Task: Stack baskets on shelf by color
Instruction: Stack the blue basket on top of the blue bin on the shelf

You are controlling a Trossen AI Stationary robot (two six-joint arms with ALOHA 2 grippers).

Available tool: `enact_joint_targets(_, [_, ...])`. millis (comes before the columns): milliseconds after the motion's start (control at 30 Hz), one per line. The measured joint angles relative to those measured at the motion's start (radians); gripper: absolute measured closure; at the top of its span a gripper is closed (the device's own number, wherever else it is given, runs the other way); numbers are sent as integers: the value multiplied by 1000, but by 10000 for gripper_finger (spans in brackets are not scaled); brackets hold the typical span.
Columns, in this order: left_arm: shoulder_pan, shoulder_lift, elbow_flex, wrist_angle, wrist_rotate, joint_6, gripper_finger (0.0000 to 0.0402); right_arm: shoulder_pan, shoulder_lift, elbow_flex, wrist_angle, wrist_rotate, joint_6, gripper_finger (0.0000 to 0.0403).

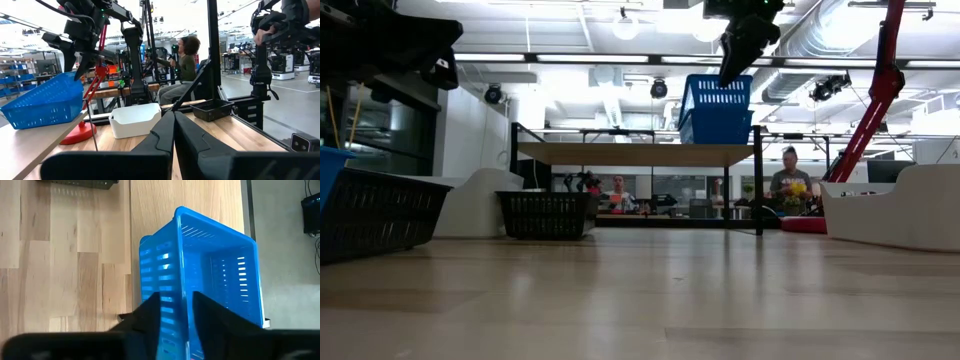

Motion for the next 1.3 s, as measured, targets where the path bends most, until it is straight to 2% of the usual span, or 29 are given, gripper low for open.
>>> enact_joint_targets(100, [0, 0, 0, 0, 0, 0, 401, 0, 0, 0, 0, -1, 0, 373])
enact_joint_targets(167, [0, 0, 0, 0, 0, 0, 401, 0, -1, 0, 1, 0, -2, 394])
enact_joint_targets(300, [0, 0, 0, 0, 0, 0, 401, 0, -9, 0, 6, 8, -5, 382])
enact_joint_targets(433, [0, 0, 0, 0, 0, 0, 402, 0, -11, 0, 13, 10, -5, 398])
enact_joint_targets(667, [0, 0, 0, 0, 0, 0, 401, -3, -8, 0, 38, 13, -1, 400])
enact_joint_targets(1033, [0, 0, 0, 0, 0, 0, 401, -6, 32, 0, 31, -45, -35, 401])
enact_joint_targets(1300, [0, 0, 0, 0, 0, 0, 402, -7, 32, 0, 29, -47, -35, 399])
